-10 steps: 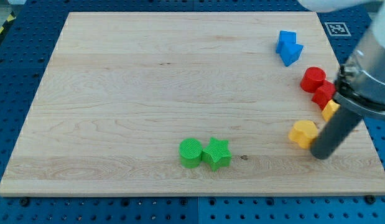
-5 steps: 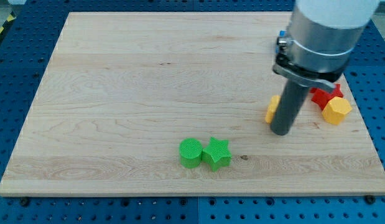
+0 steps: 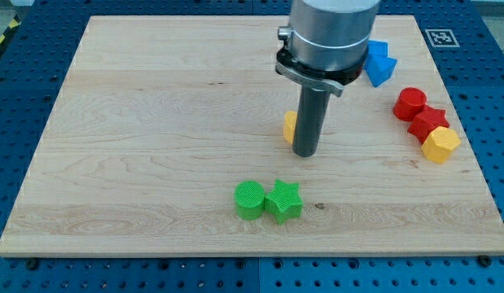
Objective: Move yellow heart towards center
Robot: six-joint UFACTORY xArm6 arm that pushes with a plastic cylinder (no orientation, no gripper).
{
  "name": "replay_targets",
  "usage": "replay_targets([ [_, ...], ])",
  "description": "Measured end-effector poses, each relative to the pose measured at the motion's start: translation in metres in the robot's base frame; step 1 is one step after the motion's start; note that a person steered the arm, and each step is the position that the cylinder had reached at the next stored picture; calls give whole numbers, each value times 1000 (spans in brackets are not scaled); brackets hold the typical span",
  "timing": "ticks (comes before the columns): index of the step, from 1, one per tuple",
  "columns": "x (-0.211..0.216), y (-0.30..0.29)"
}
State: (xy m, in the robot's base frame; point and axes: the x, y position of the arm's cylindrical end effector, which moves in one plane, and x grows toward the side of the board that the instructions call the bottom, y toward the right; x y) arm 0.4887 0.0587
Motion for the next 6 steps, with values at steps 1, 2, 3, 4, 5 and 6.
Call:
replay_targets([
  [1, -1, 27],
  [2, -11, 54],
  [3, -29, 57],
  [4, -53, 37],
  [5, -52, -9],
  [6, -48, 14],
])
